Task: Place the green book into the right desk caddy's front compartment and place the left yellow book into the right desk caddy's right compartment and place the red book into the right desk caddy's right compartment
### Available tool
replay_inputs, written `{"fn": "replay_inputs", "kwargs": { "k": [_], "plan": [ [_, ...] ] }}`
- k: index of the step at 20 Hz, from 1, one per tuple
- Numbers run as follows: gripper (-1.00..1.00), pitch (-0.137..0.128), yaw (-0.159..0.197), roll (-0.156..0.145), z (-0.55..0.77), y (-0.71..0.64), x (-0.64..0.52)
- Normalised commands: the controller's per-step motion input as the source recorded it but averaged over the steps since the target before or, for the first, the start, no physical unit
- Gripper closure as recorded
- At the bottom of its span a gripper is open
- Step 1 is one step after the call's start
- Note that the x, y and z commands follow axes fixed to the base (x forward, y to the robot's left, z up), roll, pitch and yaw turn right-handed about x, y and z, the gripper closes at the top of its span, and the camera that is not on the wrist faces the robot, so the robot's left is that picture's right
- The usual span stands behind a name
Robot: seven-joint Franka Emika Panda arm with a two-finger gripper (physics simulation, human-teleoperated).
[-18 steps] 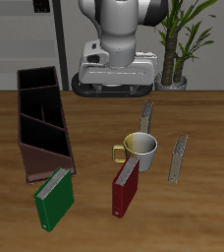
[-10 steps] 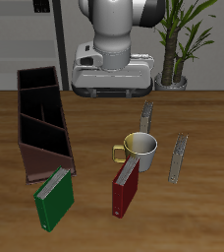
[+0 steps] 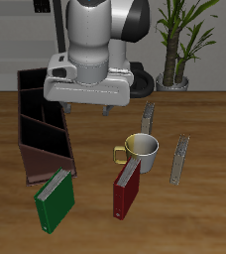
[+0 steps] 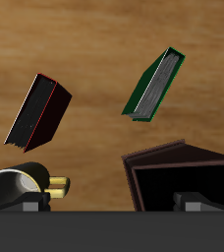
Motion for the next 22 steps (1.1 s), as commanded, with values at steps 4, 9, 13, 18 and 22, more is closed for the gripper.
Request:
{"fn": "replay_inputs", "kwargs": {
  "k": [4,9,13,18,22],
  "plan": [
    [-1.0,0.007,-0.037,0.003,-0.01,-0.31,0.44],
    [-1.0,0.007,-0.014,-0.011,-0.05,-0.26,0.5],
    [-1.0,0.008,-0.018,0.003,-0.09,-0.16,0.43],
    [-1.0,0.015,-0.015,0.072,-0.13,-0.06,0.24],
    [-1.0,-0.014,-0.034,0.076,-0.2,-0.1,0.08]
  ]
}}
